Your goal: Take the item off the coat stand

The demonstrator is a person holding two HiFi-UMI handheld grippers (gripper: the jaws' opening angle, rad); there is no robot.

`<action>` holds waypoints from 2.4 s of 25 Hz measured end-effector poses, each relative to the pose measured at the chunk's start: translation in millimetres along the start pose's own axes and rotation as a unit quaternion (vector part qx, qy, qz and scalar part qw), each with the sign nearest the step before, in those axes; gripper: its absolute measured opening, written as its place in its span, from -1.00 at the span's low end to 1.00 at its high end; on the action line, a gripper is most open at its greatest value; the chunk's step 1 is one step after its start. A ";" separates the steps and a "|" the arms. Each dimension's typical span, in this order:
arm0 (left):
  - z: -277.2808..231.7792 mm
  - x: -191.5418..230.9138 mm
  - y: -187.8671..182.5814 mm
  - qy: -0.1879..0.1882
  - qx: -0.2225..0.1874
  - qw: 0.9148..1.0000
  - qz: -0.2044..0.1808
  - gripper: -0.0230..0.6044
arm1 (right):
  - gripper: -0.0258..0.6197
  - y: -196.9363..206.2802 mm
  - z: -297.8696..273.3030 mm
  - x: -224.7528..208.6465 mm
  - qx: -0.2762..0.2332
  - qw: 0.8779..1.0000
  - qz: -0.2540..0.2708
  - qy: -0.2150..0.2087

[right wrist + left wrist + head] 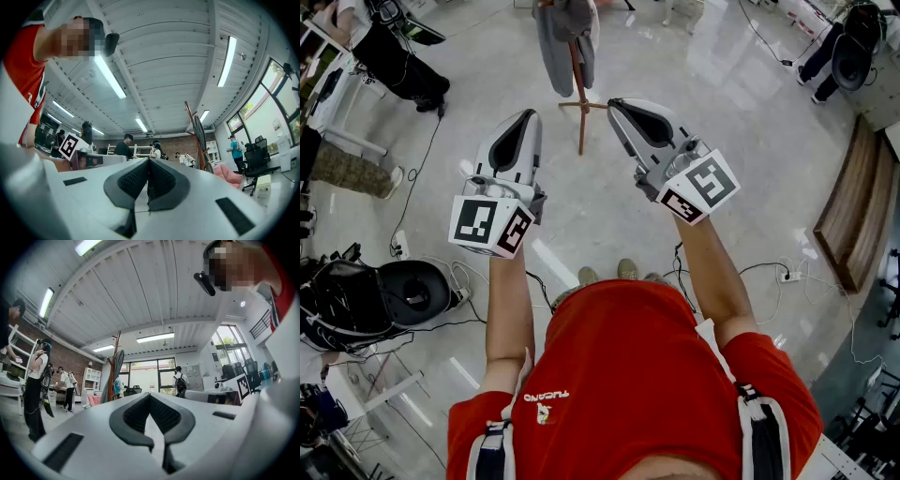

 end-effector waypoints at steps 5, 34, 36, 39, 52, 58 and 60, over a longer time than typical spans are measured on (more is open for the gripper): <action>-13.2 -5.4 0.5 0.000 -0.002 1.000 -0.005 -0.90 | -0.84 2.1 5.1 -14.4 -0.002 1.000 0.000 -0.002; -132.4 64.9 18.7 -0.029 -0.006 1.000 -0.006 -0.90 | -0.28 37.2 -68.8 -142.8 0.043 0.999 0.010 0.025; -145.2 85.5 18.9 -0.032 -0.008 0.999 -0.010 -0.90 | -0.27 41.7 -87.7 -154.8 0.046 0.998 0.010 0.029; -162.5 113.0 17.6 -0.027 -0.010 0.999 -0.015 -0.90 | -0.26 49.4 -111.5 -171.2 0.055 0.998 0.013 0.041; -264.9 246.1 36.5 0.017 -0.005 1.000 -0.018 -0.90 | -0.18 112.3 -234.7 -269.4 0.109 0.989 0.007 0.102; -301.7 274.9 47.8 0.015 -0.005 1.000 -0.010 -0.90 | -0.17 139.4 -265.9 -309.2 0.145 0.983 0.005 0.110; -310.8 280.2 51.7 0.007 -0.003 1.000 -0.007 -0.90 | -0.16 145.8 -274.7 -321.5 0.153 0.982 0.003 0.107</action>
Point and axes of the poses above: the fingertips, and each gripper's own axes: z backward along the fingers, x to its left, y out of its underside, the point moved 10 cm from there along z, backward along the fingers, and after that the axes turned 10 degrees about x, right-handed, at the moved point
